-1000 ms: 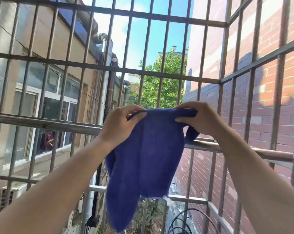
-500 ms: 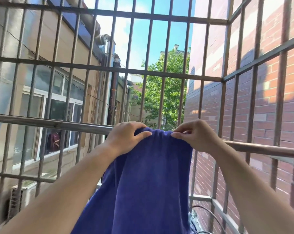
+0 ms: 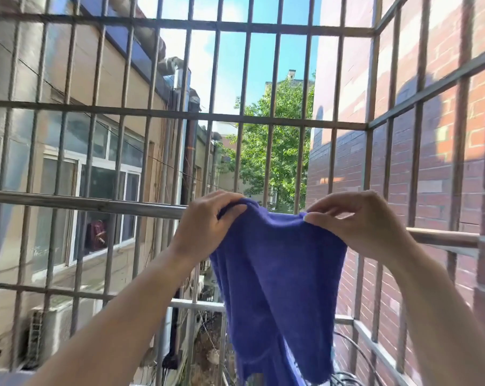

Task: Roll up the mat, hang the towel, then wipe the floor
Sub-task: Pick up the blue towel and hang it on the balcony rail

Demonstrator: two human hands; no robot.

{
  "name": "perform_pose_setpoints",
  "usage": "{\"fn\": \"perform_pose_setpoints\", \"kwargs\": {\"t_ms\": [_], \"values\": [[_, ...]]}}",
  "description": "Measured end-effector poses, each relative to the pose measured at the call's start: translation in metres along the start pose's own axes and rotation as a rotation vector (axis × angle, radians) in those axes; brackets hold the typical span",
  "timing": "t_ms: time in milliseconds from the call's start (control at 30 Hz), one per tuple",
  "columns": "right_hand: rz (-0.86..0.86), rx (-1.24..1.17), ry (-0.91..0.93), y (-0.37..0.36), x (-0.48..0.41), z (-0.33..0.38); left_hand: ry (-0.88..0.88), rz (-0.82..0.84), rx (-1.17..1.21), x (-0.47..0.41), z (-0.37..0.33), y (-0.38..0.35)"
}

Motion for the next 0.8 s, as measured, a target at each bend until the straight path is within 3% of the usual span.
{"fn": "perform_pose_setpoints", "kwargs": {"t_ms": [100, 233, 367, 500, 700, 800], "values": [[0.033, 0.081, -0.018, -0.013, -0.008, -0.004, 0.052, 0.175, -0.043, 0.007, 0.006, -0.002], [0.213, 0.239, -0.056, -0.041, -0.022, -0.018, 0.141, 0.177, -0.134, -0.003, 0.011, -0.003], [0.204, 0.258, -0.071, -0.049, -0.023, -0.027, 0.277, 0.281, -0.240, -0.011, 0.024, 0.002], [0.055, 0.191, -0.078, -0.048, -0.015, -0.023, 0.284, 0.129, -0.082, -0.005, 0.025, 0.002], [-0.212, 0.189, -0.112, -0.024, -0.005, -0.021, 0.109, -0.171, -0.031, 0.005, 0.015, 0.012], [-0.146, 0.169, -0.106, -0.008, 0.004, -0.019, 0.080, -0.184, 0.032, 0.018, 0.014, 0.017]]}}
Point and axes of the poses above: each hand's wrist, its own x-axis away from the middle knuckle, its own y-axis out of the back of the hand, z = x × y, the point moved 1 cm from there along -x, towards the middle knuckle, and after that the axes turned 14 degrees about x, right-handed, at the moved point
